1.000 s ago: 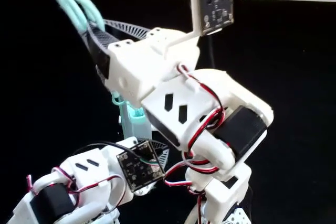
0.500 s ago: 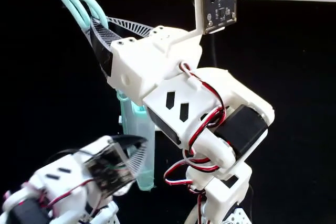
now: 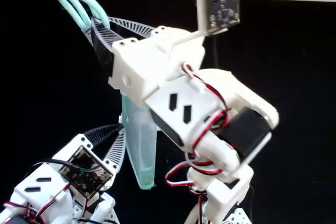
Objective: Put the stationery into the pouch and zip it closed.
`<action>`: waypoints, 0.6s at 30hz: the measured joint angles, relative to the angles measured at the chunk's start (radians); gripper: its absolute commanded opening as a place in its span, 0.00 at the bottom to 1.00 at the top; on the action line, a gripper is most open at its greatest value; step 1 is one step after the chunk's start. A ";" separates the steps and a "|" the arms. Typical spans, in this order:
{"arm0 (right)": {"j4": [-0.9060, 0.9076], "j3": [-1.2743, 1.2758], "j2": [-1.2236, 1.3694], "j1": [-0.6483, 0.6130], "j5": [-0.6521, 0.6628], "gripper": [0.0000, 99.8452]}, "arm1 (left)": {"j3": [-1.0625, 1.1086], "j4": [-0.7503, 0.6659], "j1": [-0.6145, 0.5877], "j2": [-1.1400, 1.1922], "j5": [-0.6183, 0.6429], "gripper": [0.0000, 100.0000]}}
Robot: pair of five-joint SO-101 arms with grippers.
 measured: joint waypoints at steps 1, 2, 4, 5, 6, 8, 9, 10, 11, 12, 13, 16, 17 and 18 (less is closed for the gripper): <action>0.000 0.000 -0.014 0.000 0.009 0.01 | 0.000 -0.005 -0.021 0.000 -0.002 0.01; 0.000 0.000 -0.025 0.000 0.017 0.01 | 0.000 -0.023 -0.049 0.000 -0.006 0.01; 0.000 0.000 -0.041 0.000 0.025 0.01 | 0.009 -0.074 -0.107 0.000 -0.029 0.01; 0.000 0.000 -0.048 0.000 0.026 0.01 | 0.021 -0.107 -0.132 0.000 -0.032 0.01; 0.000 0.000 -0.049 0.000 0.026 0.01 | 0.041 -0.146 -0.149 0.000 -0.034 0.01; 0.000 0.000 -0.052 0.000 0.026 0.01 | 0.100 -0.219 -0.167 0.000 -0.034 0.01; 0.000 0.000 -0.052 0.000 0.026 0.01 | 0.135 -0.256 -0.169 0.000 -0.034 0.01; 0.000 0.000 -0.052 0.000 0.029 0.01 | 0.172 -0.292 -0.175 0.000 -0.032 0.01; 0.003 0.000 -0.052 0.000 0.029 0.01 | 0.209 -0.328 -0.183 0.000 -0.032 0.01; 0.008 0.000 -0.052 0.000 0.029 0.01 | 0.244 -0.362 -0.195 0.000 -0.032 0.01; 0.012 0.000 -0.052 0.000 0.029 0.01 | 0.276 -0.396 -0.210 0.000 -0.034 0.01; 0.018 0.000 -0.052 0.000 0.029 0.01 | 0.356 -0.494 -0.272 0.002 -0.035 0.01; 0.018 0.000 -0.052 0.000 0.029 0.01 | 0.377 -0.526 -0.288 0.002 -0.035 0.01; 0.018 0.000 -0.052 0.000 0.029 0.01 | 0.402 -0.557 -0.302 0.002 -0.035 0.01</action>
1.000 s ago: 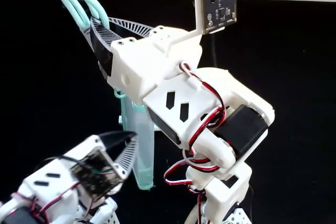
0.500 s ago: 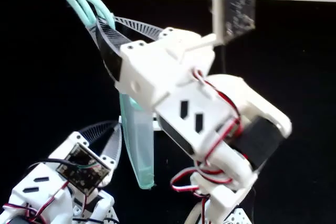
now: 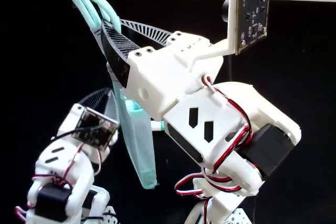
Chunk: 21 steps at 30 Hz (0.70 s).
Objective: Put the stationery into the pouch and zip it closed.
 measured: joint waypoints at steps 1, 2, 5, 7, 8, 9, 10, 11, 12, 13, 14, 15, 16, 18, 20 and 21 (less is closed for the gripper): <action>0.000 0.000 0.000 0.000 0.000 0.01 | 0.023 -0.031 -0.008 0.000 0.000 0.01; 0.000 0.000 0.000 0.000 0.000 0.01 | 0.051 -0.061 -0.009 0.000 0.000 0.01; 0.003 0.000 0.000 0.000 0.000 0.01 | 0.129 -0.144 -0.012 0.006 0.000 0.01; 0.003 0.000 0.000 0.005 0.021 0.01 | 0.150 -0.166 -0.012 0.009 0.000 0.01; 0.003 0.000 0.000 0.012 0.034 0.01 | 0.150 -0.169 -0.012 0.011 0.000 0.01; -0.002 0.000 0.000 0.023 0.041 0.01 | 0.155 -0.172 -0.012 0.011 0.000 0.01; -0.014 0.000 0.000 0.037 0.048 0.01 | 0.157 -0.173 -0.014 0.006 0.000 0.01; -0.026 0.000 0.000 0.055 0.052 0.01 | 0.157 -0.176 -0.014 0.009 0.000 0.01; -0.043 0.000 0.003 0.074 0.054 0.01 | 0.158 -0.176 -0.015 0.009 0.000 0.01; -0.058 0.000 0.011 0.094 0.054 0.01 | 0.158 -0.178 -0.015 0.011 0.000 0.01; -0.072 0.000 0.025 0.115 0.054 0.01 | 0.158 -0.178 -0.014 0.011 0.000 0.01; -0.083 0.000 0.040 0.133 0.054 0.01 | 0.158 -0.178 -0.014 0.011 0.000 0.01; -0.094 0.000 0.058 0.152 0.054 0.01 | 0.158 -0.178 -0.014 0.011 0.000 0.01; -0.117 0.000 0.092 0.183 0.054 0.01 | 0.158 -0.178 -0.014 0.011 0.000 0.01; -0.135 0.000 0.120 0.209 0.057 0.01 | 0.158 -0.178 -0.014 0.011 0.000 0.01; -0.143 0.000 0.132 0.221 0.057 0.01 | 0.158 -0.178 -0.014 0.011 0.000 0.01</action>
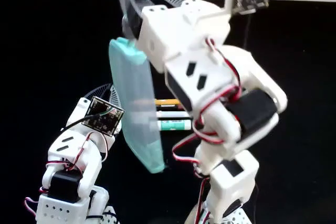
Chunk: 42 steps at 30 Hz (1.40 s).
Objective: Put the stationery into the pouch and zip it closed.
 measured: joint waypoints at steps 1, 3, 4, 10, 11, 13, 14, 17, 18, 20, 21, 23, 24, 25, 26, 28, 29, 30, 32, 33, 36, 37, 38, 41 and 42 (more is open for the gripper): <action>-0.009 0.000 0.009 0.012 0.002 0.01 | 0.000 0.000 0.000 0.000 0.000 0.01; -0.031 0.000 0.023 0.034 0.003 0.01 | 0.000 0.000 0.000 0.000 0.000 0.01; -0.040 0.000 0.029 0.044 0.003 0.01 | 0.000 0.000 0.000 0.000 0.000 0.01; -0.101 0.000 0.058 0.083 0.003 0.01 | 0.000 0.000 0.000 0.000 0.000 0.01; -0.110 0.000 0.058 0.091 0.003 0.01 | 0.000 0.000 0.000 0.000 0.000 0.01; -0.123 0.000 0.058 0.109 0.023 0.01 | 0.000 0.000 0.000 0.000 0.000 0.01; -0.126 0.000 0.058 0.118 0.040 0.01 | 0.000 0.000 0.000 0.000 0.000 0.01; -0.129 0.000 0.058 0.149 0.060 0.01 | 0.000 0.000 0.000 0.000 0.000 0.01; -0.129 0.000 0.058 0.158 0.061 0.01 | 0.000 0.000 0.000 0.000 0.000 0.01; -0.129 0.000 0.058 0.175 0.061 0.01 | 0.000 0.000 0.000 0.000 0.000 0.01; -0.133 0.000 0.058 0.183 0.061 0.01 | 0.000 0.000 0.000 0.000 0.000 0.01; -0.157 0.000 0.058 0.201 0.061 0.01 | 0.000 0.000 0.000 0.000 0.000 0.01; -0.166 0.000 0.058 0.210 0.061 0.01 | 0.000 0.000 0.000 0.000 0.000 0.01; -0.173 0.000 0.058 0.219 0.061 0.01 | 0.000 0.000 0.000 0.000 0.000 0.01; -0.175 0.000 0.058 0.226 0.061 0.01 | 0.000 0.000 0.000 0.000 0.000 0.01; -0.175 0.000 0.058 0.229 0.061 0.01 | 0.000 0.000 0.000 0.000 0.000 0.01; -0.175 0.000 0.058 0.230 0.061 0.01 | 0.000 0.000 0.000 0.000 0.000 0.01; -0.175 0.000 0.058 0.230 0.061 0.01 | 0.000 0.000 0.000 0.000 0.000 0.01; -0.175 0.000 0.058 0.232 0.061 0.01 | 0.000 0.000 0.000 0.000 0.000 0.01; -0.178 0.000 0.058 0.232 0.061 0.01 | 0.000 0.000 0.000 0.000 0.000 0.01; -0.181 0.000 0.058 0.232 0.061 0.01 | 0.000 0.000 0.000 0.000 0.000 0.01; -0.181 0.000 0.058 0.232 0.061 0.01 | 0.000 0.000 0.000 0.000 0.000 0.01; -0.186 0.000 0.058 0.232 0.061 0.01 | 0.000 0.000 0.000 0.000 0.000 0.01; -0.212 0.000 0.058 0.232 0.061 0.01 | -0.002 0.000 0.000 0.000 0.000 0.01; -0.215 0.000 0.058 0.232 0.061 0.01 | -0.009 0.000 0.000 0.000 0.000 0.01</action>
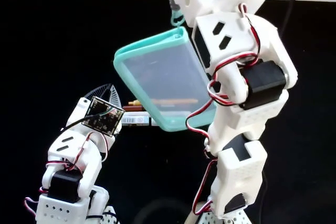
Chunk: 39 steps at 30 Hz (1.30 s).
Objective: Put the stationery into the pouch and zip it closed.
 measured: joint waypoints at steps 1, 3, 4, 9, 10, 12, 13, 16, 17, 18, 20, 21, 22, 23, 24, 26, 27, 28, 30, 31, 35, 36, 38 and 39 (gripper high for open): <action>0.000 0.000 0.000 -0.002 0.000 0.01 | -0.009 0.000 0.000 0.000 0.000 0.01; -0.003 0.000 0.000 -0.015 0.000 0.01 | -0.023 0.000 0.000 0.000 0.000 0.01; -0.003 0.000 0.000 -0.031 0.000 0.01 | -0.026 0.000 0.000 0.000 0.000 0.01; -0.003 0.000 -0.026 -0.087 0.000 0.01 | -0.026 0.000 0.000 0.000 0.000 0.01; -0.002 0.000 -0.037 -0.089 0.000 0.01 | -0.026 0.000 0.000 0.000 0.000 0.01; 0.017 0.000 -0.057 -0.089 0.000 0.01 | -0.026 0.000 0.000 0.000 0.000 0.01; 0.026 0.000 -0.064 -0.091 0.000 0.01 | -0.026 0.000 0.000 0.000 0.000 0.01; 0.049 0.000 -0.075 -0.094 0.000 0.01 | -0.026 -0.021 0.000 0.000 0.000 0.01; 0.057 0.000 -0.077 -0.100 0.000 0.01 | -0.026 -0.040 0.000 0.000 0.000 0.01; 0.069 0.000 -0.077 -0.110 0.000 0.01 | -0.026 -0.058 0.000 0.000 0.000 0.01; 0.101 0.000 -0.077 -0.140 0.000 0.01 | -0.026 -0.086 0.000 0.000 0.000 0.01; 0.112 0.000 -0.077 -0.157 0.000 0.01 | -0.026 -0.097 0.000 0.000 0.000 0.01; 0.114 0.000 -0.077 -0.176 0.000 0.01 | -0.026 -0.103 0.000 0.000 0.000 0.01; 0.117 0.000 -0.077 -0.195 0.000 0.01 | -0.026 -0.104 0.000 0.000 0.000 0.01; 0.118 0.000 -0.077 -0.215 0.000 0.01 | -0.026 -0.107 0.000 0.000 0.000 0.01; 0.118 0.000 -0.077 -0.255 0.000 0.01 | -0.026 -0.109 0.000 0.000 0.000 0.01; 0.118 0.000 -0.077 -0.273 0.000 0.01 | -0.026 -0.109 0.000 0.000 0.000 0.01; 0.118 0.000 -0.077 -0.290 0.000 0.01 | -0.026 -0.109 0.000 0.000 0.000 0.01; 0.118 0.000 -0.077 -0.315 0.000 0.01 | -0.014 -0.109 0.000 -0.005 0.000 0.01; 0.118 0.000 -0.077 -0.321 0.000 0.01 | -0.005 -0.109 -0.002 -0.002 0.000 0.01; 0.118 0.000 -0.077 -0.325 0.000 0.01 | 0.002 -0.109 0.000 0.000 0.000 0.01; 0.120 0.000 -0.077 -0.325 0.000 0.01 | 0.002 -0.109 0.000 0.000 0.000 0.01; 0.138 0.000 -0.081 -0.325 0.000 0.01 | 0.002 -0.109 0.000 0.000 0.000 0.01; 0.149 0.000 -0.087 -0.333 0.000 0.01 | 0.002 -0.109 0.000 0.000 0.000 0.01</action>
